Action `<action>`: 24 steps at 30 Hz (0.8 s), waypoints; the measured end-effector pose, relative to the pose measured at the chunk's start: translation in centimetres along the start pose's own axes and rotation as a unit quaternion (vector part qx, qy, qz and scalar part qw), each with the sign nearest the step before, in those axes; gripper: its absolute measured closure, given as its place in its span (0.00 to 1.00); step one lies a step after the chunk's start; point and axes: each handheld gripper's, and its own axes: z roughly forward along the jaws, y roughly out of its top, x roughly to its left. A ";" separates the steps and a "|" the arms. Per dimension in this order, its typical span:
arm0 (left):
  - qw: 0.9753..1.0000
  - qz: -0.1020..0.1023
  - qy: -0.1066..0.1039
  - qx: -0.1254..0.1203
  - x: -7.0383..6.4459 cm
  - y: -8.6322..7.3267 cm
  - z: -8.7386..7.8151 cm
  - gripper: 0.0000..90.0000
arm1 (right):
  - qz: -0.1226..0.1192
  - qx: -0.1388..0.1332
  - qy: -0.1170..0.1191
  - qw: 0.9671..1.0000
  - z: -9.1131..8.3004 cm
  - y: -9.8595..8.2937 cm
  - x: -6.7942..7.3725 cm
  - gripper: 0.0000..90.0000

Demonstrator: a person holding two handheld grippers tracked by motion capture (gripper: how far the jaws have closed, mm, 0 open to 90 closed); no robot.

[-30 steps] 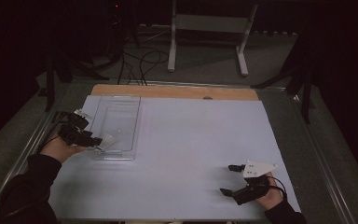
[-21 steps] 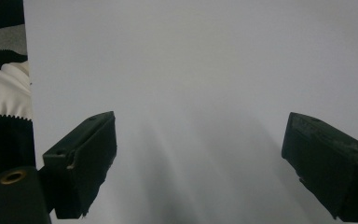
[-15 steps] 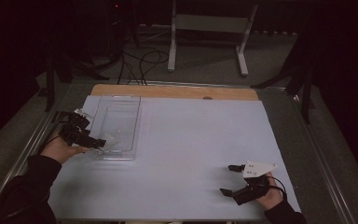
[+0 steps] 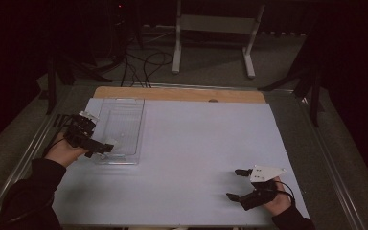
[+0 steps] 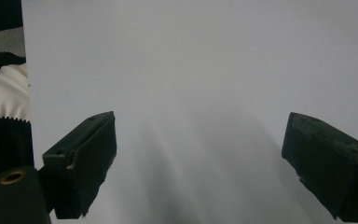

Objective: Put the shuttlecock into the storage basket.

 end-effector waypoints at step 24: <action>0.996 0.055 -0.028 -0.058 -3.4 2.0 -0.4 0.00 | 0.006 -0.002 -0.005 1.000 0.1 0.0 -0.2 0.11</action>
